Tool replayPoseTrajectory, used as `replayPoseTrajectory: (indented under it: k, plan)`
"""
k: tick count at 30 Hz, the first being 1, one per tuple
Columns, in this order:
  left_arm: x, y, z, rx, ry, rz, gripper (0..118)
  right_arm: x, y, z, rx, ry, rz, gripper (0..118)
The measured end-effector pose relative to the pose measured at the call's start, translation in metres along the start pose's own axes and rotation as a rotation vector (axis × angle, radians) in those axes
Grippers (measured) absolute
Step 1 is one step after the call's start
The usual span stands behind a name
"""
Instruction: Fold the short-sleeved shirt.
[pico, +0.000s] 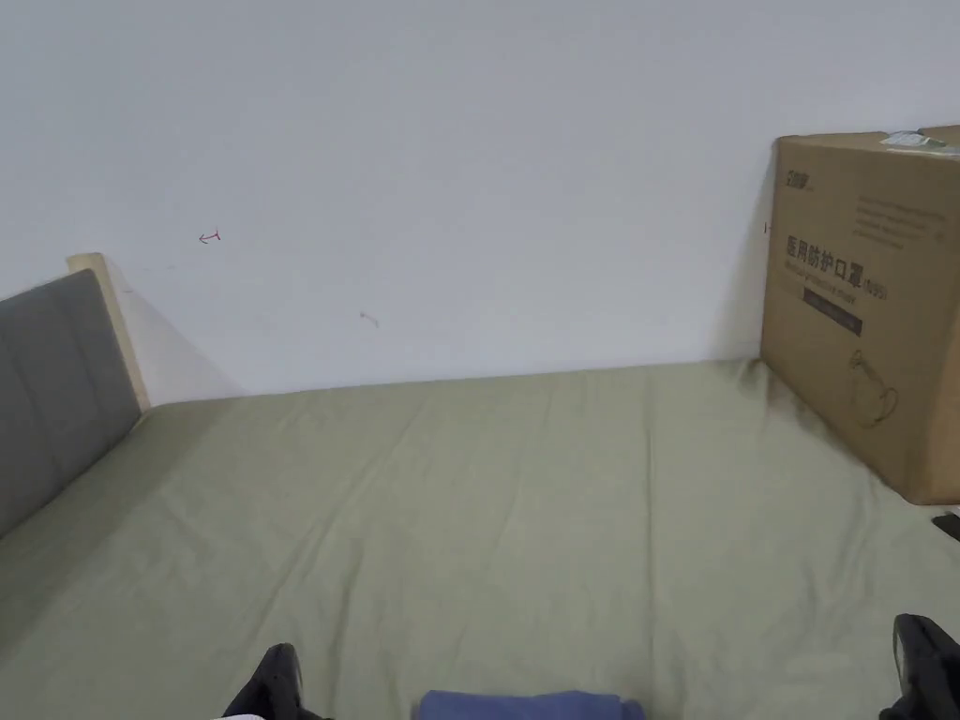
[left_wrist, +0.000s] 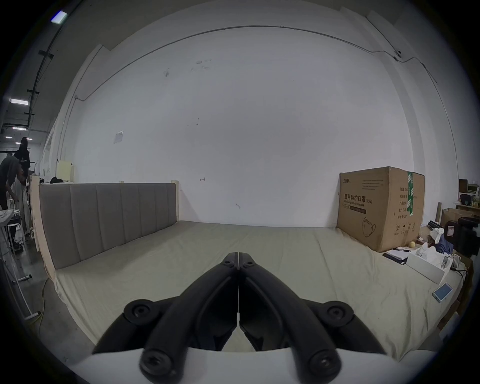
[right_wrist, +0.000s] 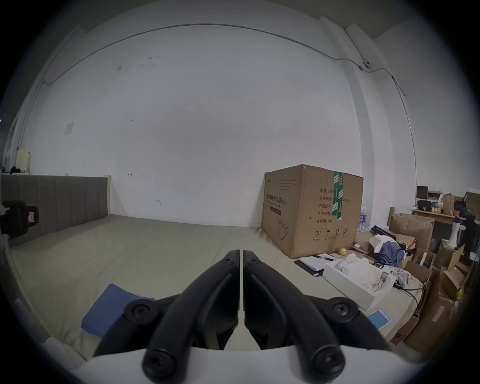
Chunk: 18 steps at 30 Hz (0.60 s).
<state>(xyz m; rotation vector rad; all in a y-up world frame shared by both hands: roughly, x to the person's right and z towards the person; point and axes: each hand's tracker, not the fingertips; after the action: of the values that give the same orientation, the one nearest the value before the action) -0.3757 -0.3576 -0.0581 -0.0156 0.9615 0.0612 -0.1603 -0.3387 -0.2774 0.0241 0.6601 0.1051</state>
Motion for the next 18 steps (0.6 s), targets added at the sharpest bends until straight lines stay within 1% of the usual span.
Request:
replayPoseTrajectory:
  k: [3, 4, 5, 7, 8, 9, 10, 11, 13, 14, 15, 17, 18]
  plan:
    - [0.002, -0.001, 0.000, -0.005, -0.004, -0.009, 0, -0.002, 0.006, 0.000, 0.004, 0.032, -0.010, 3]
    - [0.001, -0.001, 0.000, -0.011, -0.010, -0.012, 0, -0.005, 0.008, -0.003, 0.006, 0.065, -0.023, 3]
    - [0.001, -0.001, -0.001, -0.019, -0.016, -0.012, 0, -0.008, 0.009, -0.011, -0.022, 0.150, -0.045, 3]
    - [-0.002, -0.003, -0.001, -0.035, -0.031, -0.003, 0, -0.019, 0.005, -0.038, -0.186, 0.379, -0.081, 3]
    - [-0.004, -0.004, -0.003, -0.044, -0.026, -0.007, 0, -0.029, -0.001, -0.055, -0.286, 0.474, -0.079, 3]
    - [-0.005, -0.006, -0.004, -0.060, -0.015, -0.016, 0, -0.044, -0.010, -0.074, -0.405, 0.548, -0.055, 3]
    - [-0.007, -0.008, -0.005, -0.078, -0.010, -0.023, 0, -0.060, -0.022, -0.090, -0.524, 0.594, -0.013, 3]
    - [-0.010, -0.009, -0.007, -0.100, -0.014, -0.022, 0, -0.074, -0.035, -0.104, -0.607, 0.622, 0.013, 3]
    - [-0.019, -0.012, -0.017, -0.198, -0.049, 0.011, 0, -0.099, -0.063, -0.123, -0.703, 0.603, 0.085, 3]
    - [-0.025, -0.013, -0.024, -0.242, -0.074, 0.029, 0, -0.107, -0.075, -0.131, -0.743, 0.594, 0.085, 3]
    - [-0.031, -0.015, -0.032, -0.300, -0.111, 0.052, 0, -0.112, -0.094, -0.145, -0.808, 0.590, 0.056, 3]
    - [-0.045, -0.020, -0.049, -0.395, -0.160, 0.094, 0, -0.117, -0.118, -0.166, -0.924, 0.538, 0.017, 3]
    - [-0.051, -0.022, -0.058, -0.434, -0.188, 0.128, 0, -0.117, -0.129, -0.173, -0.958, 0.513, -0.001, 3]
